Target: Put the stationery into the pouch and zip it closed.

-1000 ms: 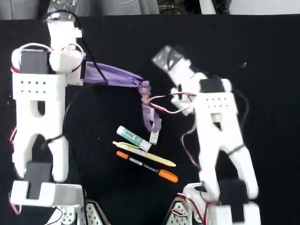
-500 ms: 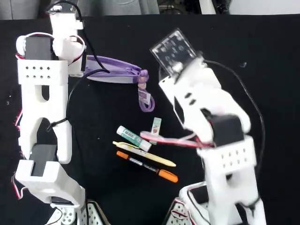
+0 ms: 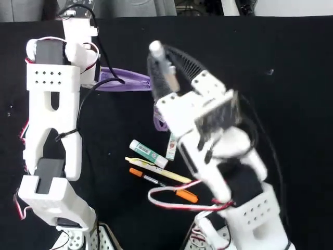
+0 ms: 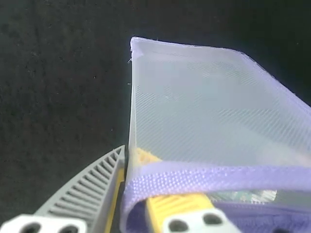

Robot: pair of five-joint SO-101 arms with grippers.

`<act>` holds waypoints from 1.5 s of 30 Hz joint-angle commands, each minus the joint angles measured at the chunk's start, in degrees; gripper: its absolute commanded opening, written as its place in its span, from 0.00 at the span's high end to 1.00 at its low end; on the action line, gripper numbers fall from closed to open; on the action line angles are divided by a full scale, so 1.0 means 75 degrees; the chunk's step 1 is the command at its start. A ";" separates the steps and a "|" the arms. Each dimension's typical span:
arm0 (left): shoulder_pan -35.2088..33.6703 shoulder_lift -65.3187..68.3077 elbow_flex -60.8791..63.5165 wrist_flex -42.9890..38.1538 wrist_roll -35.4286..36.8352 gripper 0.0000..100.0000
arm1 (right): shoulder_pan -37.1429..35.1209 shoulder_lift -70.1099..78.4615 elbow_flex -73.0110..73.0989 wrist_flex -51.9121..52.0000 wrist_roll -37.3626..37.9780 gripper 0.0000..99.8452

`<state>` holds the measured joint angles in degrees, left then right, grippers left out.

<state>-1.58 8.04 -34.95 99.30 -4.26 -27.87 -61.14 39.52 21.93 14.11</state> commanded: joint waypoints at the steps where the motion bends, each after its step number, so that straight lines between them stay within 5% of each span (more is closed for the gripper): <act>1: 0.0240 0.0012 0.0381 -0.0527 0.0363 0.97 | -0.0692 -0.1155 0.1752 -0.2239 -0.0094 0.99; 7: 0.0252 0.0000 0.0440 -0.0586 0.0399 0.97 | -0.1055 -0.2045 0.3663 -0.4489 -0.0117 0.99; 17: 0.0264 0.0000 0.0428 -0.0563 0.0422 0.97 | -0.1043 -0.2069 0.5175 -0.6341 -0.0129 0.99; 27: 0.0264 -0.0035 0.0404 -0.0527 0.0656 0.97 | -0.1055 -0.1987 0.5726 -0.6658 -0.0129 0.99; 45: 0.0264 -0.0070 0.0440 -0.0516 0.0645 0.97 | -0.1008 0.2842 0.5234 -1.0022 0.0633 0.99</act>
<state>-0.62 7.60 -32.13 96.13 -0.04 -35.16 -43.56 82.95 -50.68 15.25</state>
